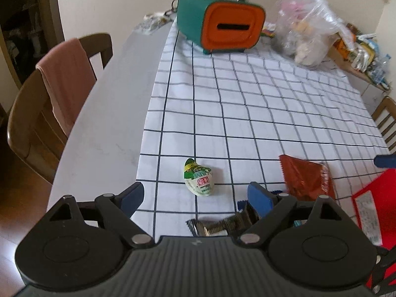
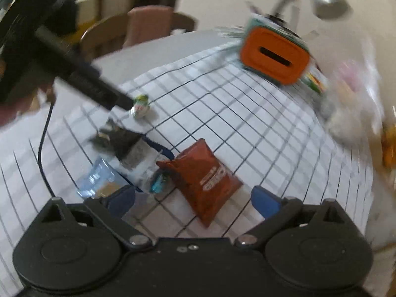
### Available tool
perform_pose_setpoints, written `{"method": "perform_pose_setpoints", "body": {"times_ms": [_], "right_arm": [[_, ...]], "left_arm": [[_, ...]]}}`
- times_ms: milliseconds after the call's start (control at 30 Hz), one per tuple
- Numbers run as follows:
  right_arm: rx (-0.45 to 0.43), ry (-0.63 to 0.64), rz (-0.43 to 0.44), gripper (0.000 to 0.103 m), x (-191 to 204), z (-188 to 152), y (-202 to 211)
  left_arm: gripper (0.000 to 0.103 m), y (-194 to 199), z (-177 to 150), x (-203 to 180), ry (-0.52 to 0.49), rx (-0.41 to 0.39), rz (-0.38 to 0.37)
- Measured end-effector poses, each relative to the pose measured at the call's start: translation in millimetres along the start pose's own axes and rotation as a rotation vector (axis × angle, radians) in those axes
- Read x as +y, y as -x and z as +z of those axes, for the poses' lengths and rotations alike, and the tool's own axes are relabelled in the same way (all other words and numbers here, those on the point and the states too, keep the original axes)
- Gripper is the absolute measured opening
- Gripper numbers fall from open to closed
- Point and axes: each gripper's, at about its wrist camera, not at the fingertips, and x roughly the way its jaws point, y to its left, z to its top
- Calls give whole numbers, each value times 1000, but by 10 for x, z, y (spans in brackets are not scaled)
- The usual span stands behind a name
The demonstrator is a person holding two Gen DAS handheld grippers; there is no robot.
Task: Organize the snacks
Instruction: 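Move both tools back from the box toward the remaining snacks, then grasp the green drink pouch with the left tool while the right tool grasps the red Oreo bag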
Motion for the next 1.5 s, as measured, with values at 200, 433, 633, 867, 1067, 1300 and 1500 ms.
{"method": "perform_pose_setpoints", "body": {"times_ms": [200, 433, 633, 867, 1067, 1300, 1500], "right_arm": [[66, 106, 111, 99, -162, 177, -384], [143, 190, 143, 95, -253, 273, -724], [150, 175, 167, 89, -285, 311, -871], [149, 154, 175, 78, -242, 268, -964], [134, 91, 149, 61, -254, 209, -929], [134, 10, 72, 52, -190, 116, -826], [128, 8, 20, 51, -162, 80, -673]], "left_arm": [[91, -265, 123, -52, 15, 44, 30], [90, -495, 191, -65, 32, 98, 69], [72, -603, 202, -61, 52, 132, 74], [53, -615, 162, -160, -9, 106, 123], [35, -584, 131, -157, -39, 78, 101], [34, -564, 121, -19, 10, 61, 48], [34, -503, 124, 127, 71, 58, 14]]}}
